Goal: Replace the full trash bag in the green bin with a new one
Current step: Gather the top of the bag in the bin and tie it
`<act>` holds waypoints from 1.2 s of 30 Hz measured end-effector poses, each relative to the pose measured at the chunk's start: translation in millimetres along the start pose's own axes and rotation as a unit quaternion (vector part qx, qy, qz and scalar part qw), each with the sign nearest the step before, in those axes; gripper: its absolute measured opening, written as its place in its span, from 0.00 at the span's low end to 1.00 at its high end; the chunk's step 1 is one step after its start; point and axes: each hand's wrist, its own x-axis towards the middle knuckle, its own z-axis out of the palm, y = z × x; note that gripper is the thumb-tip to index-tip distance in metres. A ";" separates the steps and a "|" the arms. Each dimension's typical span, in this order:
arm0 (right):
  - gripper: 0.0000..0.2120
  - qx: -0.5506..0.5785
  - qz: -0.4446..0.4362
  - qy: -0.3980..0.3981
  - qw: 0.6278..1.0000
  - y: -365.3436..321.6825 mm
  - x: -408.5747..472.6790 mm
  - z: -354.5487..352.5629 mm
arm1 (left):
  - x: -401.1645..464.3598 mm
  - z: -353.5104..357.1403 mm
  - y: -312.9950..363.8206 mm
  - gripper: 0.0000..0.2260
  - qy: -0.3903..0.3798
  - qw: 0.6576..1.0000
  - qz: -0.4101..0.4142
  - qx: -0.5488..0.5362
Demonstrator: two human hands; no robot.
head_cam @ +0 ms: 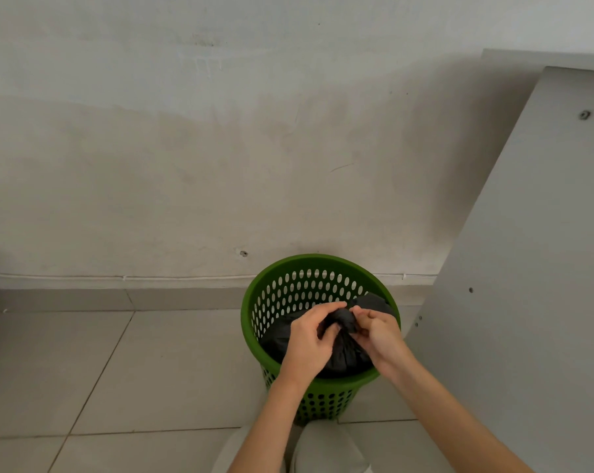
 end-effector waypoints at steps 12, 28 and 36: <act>0.08 -0.116 -0.096 0.030 0.988 10.6 -7.2 4.4 | 5.7 0.8 14.3 0.05 0.062 0.996 -0.057 0.040; 0.08 -0.463 -0.021 -0.229 0.856 -28.5 6.3 -19.9 | -6.7 -13.1 -3.6 0.12 -0.059 0.985 0.103 0.126; 0.15 -0.601 -0.186 -0.200 0.751 -5.1 4.9 -9.5 | -12.6 -12.3 -6.2 0.15 0.006 0.994 0.068 0.080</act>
